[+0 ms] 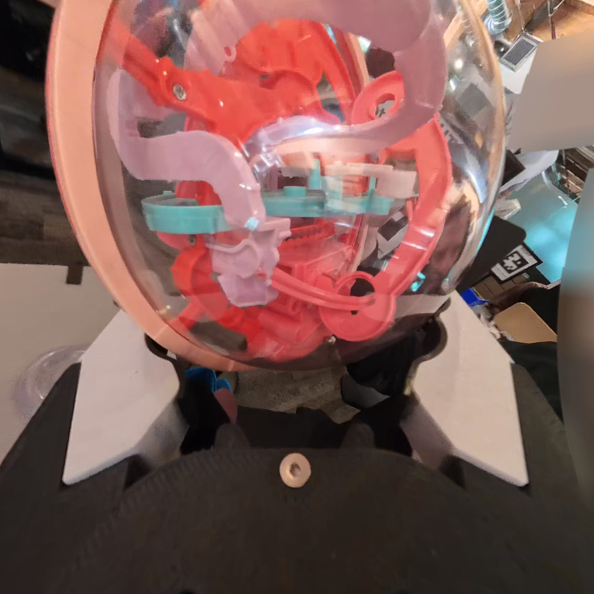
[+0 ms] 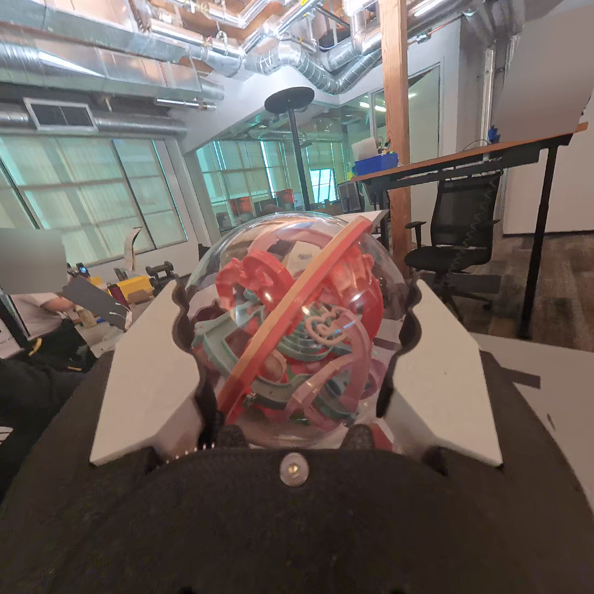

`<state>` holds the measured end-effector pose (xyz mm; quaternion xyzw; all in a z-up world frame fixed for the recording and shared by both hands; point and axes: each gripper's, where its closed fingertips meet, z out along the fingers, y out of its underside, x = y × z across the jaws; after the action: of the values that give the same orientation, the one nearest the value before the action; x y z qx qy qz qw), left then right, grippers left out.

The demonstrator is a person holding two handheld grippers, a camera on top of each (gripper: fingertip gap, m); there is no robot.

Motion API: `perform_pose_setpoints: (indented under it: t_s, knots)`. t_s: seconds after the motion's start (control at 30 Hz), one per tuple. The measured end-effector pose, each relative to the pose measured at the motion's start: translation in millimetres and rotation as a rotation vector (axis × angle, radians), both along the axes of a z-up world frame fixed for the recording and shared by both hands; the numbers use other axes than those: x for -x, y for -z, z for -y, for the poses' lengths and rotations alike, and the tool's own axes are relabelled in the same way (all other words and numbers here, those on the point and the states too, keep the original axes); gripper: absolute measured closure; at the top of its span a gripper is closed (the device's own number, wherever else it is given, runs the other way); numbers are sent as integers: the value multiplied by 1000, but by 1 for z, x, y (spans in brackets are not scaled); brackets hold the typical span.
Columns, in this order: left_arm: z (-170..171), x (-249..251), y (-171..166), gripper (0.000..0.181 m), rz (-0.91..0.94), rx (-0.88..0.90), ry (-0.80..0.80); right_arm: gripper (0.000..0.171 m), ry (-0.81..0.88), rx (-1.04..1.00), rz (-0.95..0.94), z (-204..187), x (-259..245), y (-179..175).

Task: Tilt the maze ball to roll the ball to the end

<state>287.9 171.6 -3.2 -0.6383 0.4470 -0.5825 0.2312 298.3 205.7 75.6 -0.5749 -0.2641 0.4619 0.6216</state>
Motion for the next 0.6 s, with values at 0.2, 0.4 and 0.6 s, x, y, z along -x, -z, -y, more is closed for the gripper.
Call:
perform_pose_setpoints:
  t_s: [0.2, 0.4, 0.6]
  knots:
    - [-14, -5, 32, 23, -77, 127, 22, 39, 3, 125, -51, -24, -10, 37]
    - [-27, -8, 65, 23, -137, 188, 21, 39, 0, 198, -98, -39, -18, 74]
    - [-32, -13, 88, 24, -194, 215, 48, 39, 9, 249, -117, -45, -27, 101]
